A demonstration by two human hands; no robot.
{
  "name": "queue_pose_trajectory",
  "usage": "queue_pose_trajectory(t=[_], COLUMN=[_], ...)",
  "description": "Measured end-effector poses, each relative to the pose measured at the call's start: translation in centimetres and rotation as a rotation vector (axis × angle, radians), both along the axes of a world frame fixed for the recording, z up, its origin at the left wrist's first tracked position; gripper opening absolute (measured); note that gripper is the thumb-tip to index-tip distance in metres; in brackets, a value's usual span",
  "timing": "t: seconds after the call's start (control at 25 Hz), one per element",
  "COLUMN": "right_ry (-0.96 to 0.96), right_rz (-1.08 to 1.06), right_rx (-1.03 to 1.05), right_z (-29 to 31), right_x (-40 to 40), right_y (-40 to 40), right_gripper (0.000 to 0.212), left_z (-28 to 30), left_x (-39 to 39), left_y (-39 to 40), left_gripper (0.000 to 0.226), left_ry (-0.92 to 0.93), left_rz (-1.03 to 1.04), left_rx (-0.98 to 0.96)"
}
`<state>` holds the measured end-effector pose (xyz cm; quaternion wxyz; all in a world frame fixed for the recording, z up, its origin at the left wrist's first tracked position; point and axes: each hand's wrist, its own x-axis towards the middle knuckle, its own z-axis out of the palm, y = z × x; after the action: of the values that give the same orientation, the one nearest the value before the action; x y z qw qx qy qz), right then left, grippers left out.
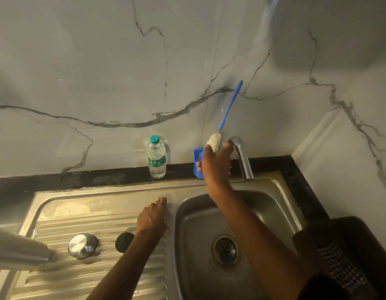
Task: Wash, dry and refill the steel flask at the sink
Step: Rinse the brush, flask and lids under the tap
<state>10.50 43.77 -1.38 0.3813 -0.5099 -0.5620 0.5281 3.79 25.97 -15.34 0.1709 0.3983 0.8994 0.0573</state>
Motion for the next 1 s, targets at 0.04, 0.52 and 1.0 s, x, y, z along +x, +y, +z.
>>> queue_pose_trajectory(t=[0.04, 0.52, 1.0], right_ry=[-0.104, -0.648, -0.708], right_rz=[0.057, 0.494, 0.902], right_rx=[0.176, 0.675, 0.630], right_z=[-0.4, -5.8, -9.3], right_x=[0.6, 11.3, 10.2], right_y=[-0.7, -12.6, -24.8], right_gripper=[0.052, 0.025, 0.039], left_z=[0.0, 3.4, -0.1], left_x=[-0.1, 6.5, 9.0], left_y=[0.0, -7.1, -26.9], left_gripper=[0.087, 0.052, 0.043], left_ry=[0.001, 0.030, 0.043], left_rz=[-0.007, 0.192, 0.522], left_rx=[0.002, 0.764, 0.756])
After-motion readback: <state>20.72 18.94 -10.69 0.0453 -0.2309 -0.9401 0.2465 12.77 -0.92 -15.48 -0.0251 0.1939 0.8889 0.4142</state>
